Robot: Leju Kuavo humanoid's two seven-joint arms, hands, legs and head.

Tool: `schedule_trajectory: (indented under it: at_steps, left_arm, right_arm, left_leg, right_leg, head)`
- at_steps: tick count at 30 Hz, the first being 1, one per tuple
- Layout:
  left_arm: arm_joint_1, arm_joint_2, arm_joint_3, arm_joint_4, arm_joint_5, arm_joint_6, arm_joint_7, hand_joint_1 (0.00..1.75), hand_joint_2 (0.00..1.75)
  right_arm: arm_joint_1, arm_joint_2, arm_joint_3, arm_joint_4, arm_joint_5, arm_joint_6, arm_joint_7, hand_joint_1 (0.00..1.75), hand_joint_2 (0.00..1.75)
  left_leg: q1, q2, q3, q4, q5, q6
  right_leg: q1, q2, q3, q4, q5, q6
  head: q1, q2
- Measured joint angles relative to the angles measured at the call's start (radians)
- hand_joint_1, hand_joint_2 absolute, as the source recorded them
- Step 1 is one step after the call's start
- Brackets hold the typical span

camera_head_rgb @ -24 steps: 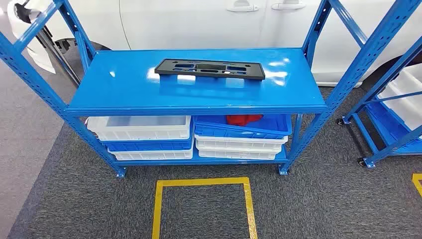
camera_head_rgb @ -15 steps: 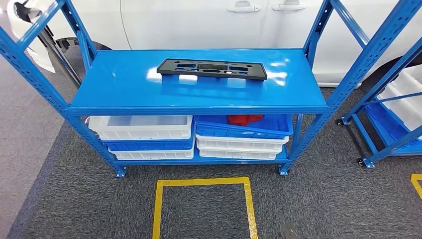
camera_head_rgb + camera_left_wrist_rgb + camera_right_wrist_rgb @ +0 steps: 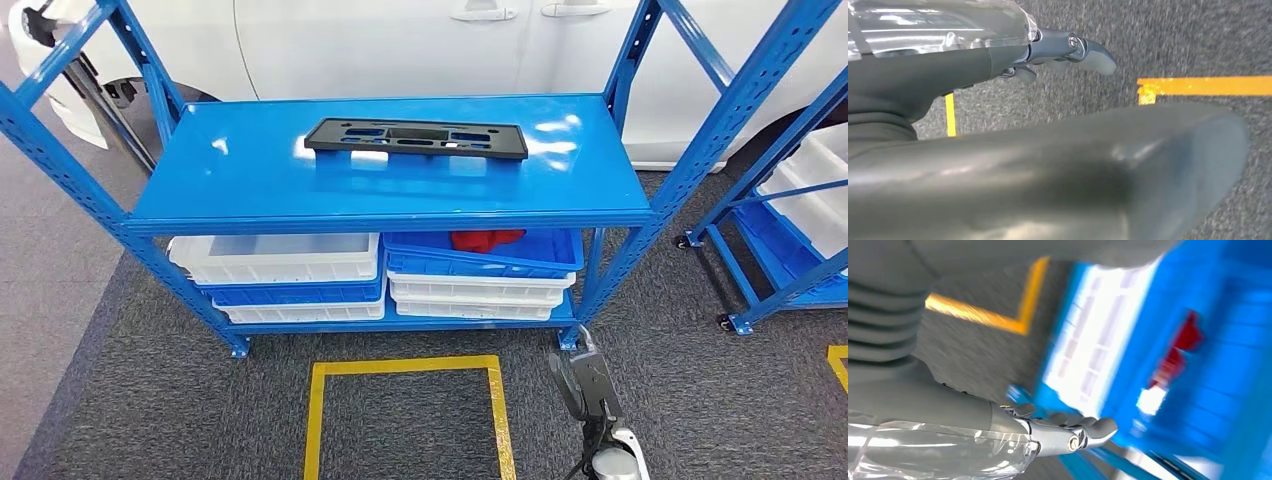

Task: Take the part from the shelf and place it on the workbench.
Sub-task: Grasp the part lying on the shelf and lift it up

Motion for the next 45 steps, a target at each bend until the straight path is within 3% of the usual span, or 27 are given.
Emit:
schedule_trajectory:
  at_steps: [2,5,6,7,8,10,12,15,17,18,20,21,22,23,25,27,29,32,34,36,37,38,39,41,43,45]
  left_arm:
    - [-0.005,-0.002,0.022,0.003,-0.016,0.0,-0.004,0.0,0.0]
    - [-0.014,-0.004,0.05,0.008,-0.038,0.0,-0.008,0.0,0.0]
    - [-0.015,-0.004,0.06,0.01,-0.046,0.0,-0.009,0.0,0.0]
    - [-0.015,-0.005,0.068,0.012,-0.053,0.0,-0.009,0.0,0.0]
    - [-0.016,-0.005,0.076,0.014,-0.061,0.0,-0.01,0.0,0.0]
    - [-0.019,-0.005,0.092,0.016,-0.076,0.0,-0.012,0.0,0.0]
    - [-0.026,-0.005,0.105,0.016,-0.09,0.0,-0.014,0.0,0.0]
    - [-0.031,-0.006,0.127,0.018,-0.11,0.001,-0.018,0.0,0.0]
    - [-0.034,-0.007,0.142,0.021,-0.122,0.0,-0.02,0.0,0.0]
    - [-0.036,-0.008,0.149,0.023,-0.128,0.0,-0.022,0.0,0.0]
    - [-0.039,-0.008,0.163,0.025,-0.139,-0.001,-0.024,0.0,0.0]
    - [-0.04,-0.008,0.169,0.026,-0.144,-0.001,-0.025,0.0,0.0]
    - [-0.04,-0.008,0.175,0.027,-0.149,-0.001,-0.025,0.0,0.0]
    - [-0.04,-0.008,0.179,0.027,-0.155,-0.002,-0.027,0.0,0.0]
    - [-0.041,-0.008,0.188,0.03,-0.166,-0.003,-0.029,0.0,0.0]
    - [-0.044,-0.009,0.198,0.033,-0.176,-0.003,-0.033,0.0,0.0]
    - [-0.045,-0.01,0.204,0.034,-0.185,-0.003,-0.036,0.0,0.0]
    - [-0.047,-0.01,0.217,0.036,-0.202,-0.003,-0.04,0.0,0.0]
    - [-0.049,-0.009,0.228,0.04,-0.213,-0.003,-0.041,0.0,0.0]
    - [-0.048,-0.008,0.239,0.043,-0.221,-0.002,-0.041,0.0,0.0]
    - [-0.046,-0.008,0.245,0.045,-0.224,-0.002,-0.042,0.0,0.0]
    - [-0.043,-0.007,0.251,0.046,-0.227,-0.002,-0.044,0.0,0.0]
    - [-0.041,-0.006,0.257,0.048,-0.229,-0.001,-0.047,0.0,0.0]
    - [-0.04,-0.005,0.265,0.049,-0.231,-0.002,-0.054,0.0,0.0]
    - [-0.041,-0.005,0.271,0.051,-0.231,-0.003,-0.058,0.0,0.0]
    - [-0.04,-0.005,0.275,0.054,-0.231,-0.003,-0.058,0.0,0.0]
  right_arm:
    - [-0.031,0.001,0.048,-0.05,0.017,-0.034,-0.004,0.0,0.0]
    - [-0.079,0.004,0.116,-0.102,0.046,-0.08,-0.006,0.0,0.0]
    - [-0.091,0.005,0.138,-0.116,0.058,-0.097,-0.006,0.0,0.0]
    - [-0.104,0.007,0.159,-0.128,0.071,-0.114,-0.006,0.0,0.0]
    - [-0.118,0.009,0.182,-0.139,0.086,-0.133,-0.006,0.0,0.0]
    - [-0.152,0.015,0.229,-0.159,0.118,-0.173,-0.004,0.0,0.0]
    - [-0.188,0.023,0.272,-0.171,0.153,-0.213,0.0,0.0,0.0]
    - [-0.241,0.038,0.339,-0.177,0.214,-0.269,0.01,0.0,0.0]
    - [-0.28,0.048,0.388,-0.178,0.257,-0.305,0.018,0.0,0.0]
    - [-0.299,0.053,0.412,-0.178,0.277,-0.322,0.023,0.0,0.0]
    - [-0.333,0.061,0.456,-0.176,0.317,-0.356,0.034,0.0,0.0]
    - [-0.346,0.065,0.475,-0.174,0.336,-0.373,0.039,0.0,0.0]
    - [-0.358,0.069,0.493,-0.173,0.355,-0.39,0.044,0.0,0.0]
    - [-0.37,0.073,0.51,-0.171,0.375,-0.407,0.049,0.0,0.0]
    - [-0.401,0.083,0.545,-0.168,0.414,-0.44,0.058,0.0,0.0]
    - [-0.435,0.092,0.582,-0.163,0.456,-0.475,0.067,0.0,0.0]
    - [-0.458,0.101,0.611,-0.153,0.501,-0.51,0.081,0.0,0.0]
    - [-0.499,0.119,0.654,-0.118,0.567,-0.558,0.103,0.0,0.0]
    - [-0.531,0.135,0.681,-0.086,0.607,-0.591,0.112,0.0,0.0]
    - [-0.551,0.148,0.701,-0.048,0.641,-0.617,0.118,0.0,0.0]
    - [-0.557,0.154,0.708,-0.028,0.656,-0.626,0.119,0.0,0.0]
    - [-0.562,0.16,0.715,-0.009,0.668,-0.632,0.121,0.0,0.0]
    - [-0.569,0.167,0.72,0.008,0.677,-0.636,0.121,0.0,0.0]
    - [-0.583,0.179,0.727,0.031,0.684,-0.641,0.121,0.0,0.0]
    - [-0.595,0.187,0.731,0.048,0.683,-0.642,0.115,0.0,0.0]
    - [-0.602,0.193,0.735,0.064,0.671,-0.642,0.104,0.0,0.0]
  left_leg:
    - [0.003,-0.001,-0.015,0.04,-0.027,-0.012]
    - [0.007,-0.002,-0.115,0.235,-0.115,-0.026]
    - [0.008,-0.002,-0.146,0.288,-0.126,-0.028]
    - [0.008,-0.002,-0.162,0.305,-0.115,-0.028]
    - [0.008,-0.002,-0.158,0.281,-0.085,-0.026]
    - [0.007,-0.002,-0.107,0.144,0.003,-0.018]
    - [0.003,-0.003,-0.065,0.033,0.049,-0.007]
    - [0.001,-0.004,-0.06,0.008,0.052,0.006]
    - [0.006,-0.004,-0.058,0.001,0.058,0.017]
    - [0.009,-0.003,-0.056,-0.002,0.059,0.022]
    - [0.008,-0.004,-0.056,-0.002,0.059,0.027]
    - [0.007,-0.004,-0.055,-0.001,0.058,0.028]
    - [0.007,-0.004,-0.055,-0.001,0.057,0.028]
    - [0.007,-0.006,-0.053,0.001,0.056,0.027]
    - [0.006,-0.008,-0.049,0.004,0.05,0.023]
    - [0.003,-0.007,-0.05,0.009,0.045,0.016]
    - [0.002,-0.007,-0.053,0.01,0.043,0.007]
    - [0.003,-0.007,-0.059,0.027,0.028,-0.01]
    - [0.008,-0.007,-0.101,0.119,-0.021,-0.022]
    - [0.013,-0.007,-0.171,0.252,-0.071,-0.032]
    - [0.016,-0.007,-0.195,0.289,-0.074,-0.036]
    - [0.019,-0.007,-0.2,0.287,-0.057,-0.038]
    - [0.021,-0.006,-0.185,0.246,-0.023,-0.04]
    - [0.024,-0.006,-0.12,0.105,0.045,-0.039]
    - [0.021,-0.008,-0.079,0.02,0.065,-0.027]
    - [0.018,-0.009,-0.073,0.008,0.058,-0.009]
  right_leg:
    - [-0.003,0.0,0.003,-0.005,0.001,-0.012]
    - [-0.002,0.0,0.005,-0.007,-0.001,-0.021]
    - [-0.002,-0.001,0.006,-0.006,-0.002,-0.022]
    - [-0.001,0.0,0.008,-0.006,-0.003,-0.023]
    - [-0.001,0.001,0.01,-0.005,-0.005,-0.023]
    - [0.0,0.005,0.017,-0.005,-0.008,-0.02]
    - [0.003,0.007,0.016,-0.004,-0.01,-0.014]
    - [0.005,0.007,0.009,-0.005,-0.008,0.001]
    - [0.005,0.006,-0.003,0.024,-0.028,0.011]
    - [0.004,0.006,-0.022,0.067,-0.052,0.014]
    - [0.002,0.005,-0.088,0.204,-0.114,0.019]
    - [0.001,0.005,-0.119,0.264,-0.131,0.02]
    - [0.001,0.005,-0.137,0.291,-0.129,0.02]
    - [0.001,0.005,-0.134,0.276,-0.106,0.019]
    - [0.002,0.004,-0.081,0.148,-0.028,0.011]
    - [0.007,0.002,-0.031,0.031,0.013,0.002]
    - [0.012,0.002,-0.019,0.002,0.013,-0.005]
    - [0.005,0.003,-0.015,-0.01,0.018,-0.019]
    - [0.001,0.003,-0.01,-0.016,0.019,-0.026]
    - [0.001,0.003,-0.009,-0.016,0.017,-0.029]
    - [0.001,0.004,-0.008,-0.016,0.015,-0.029]
    - [0.001,0.004,-0.007,-0.015,0.012,-0.028]
    - [0.0,0.005,-0.003,-0.015,0.009,-0.025]
    - [0.0,0.006,0.005,-0.013,0.001,-0.017]
    - [0.003,0.007,0.01,-0.014,-0.004,-0.005]
    - [0.005,0.007,0.011,-0.011,-0.003,0.007]
  head:
    - [0.0,0.0]
    - [0.0,0.0]
    - [0.0,0.0]
    - [0.0,0.0]
    - [0.0,0.0]
    - [0.0,0.0]
    - [0.0,0.0]
    - [0.0,0.0]
    - [0.0,0.0]
    - [0.0,0.0]
    - [0.0,0.0]
    - [0.0,0.0]
    - [0.0,0.0]
    - [0.0,0.0]
    - [0.0,0.0]
    - [0.0,0.0]
    - [0.0,0.0]
    - [0.0,0.0]
    - [0.0,0.0]
    - [0.0,0.0]
    - [0.0,0.0]
    - [0.0,0.0]
    - [0.0,0.0]
    - [0.0,0.0]
    - [0.0,0.0]
    - [0.0,0.0]
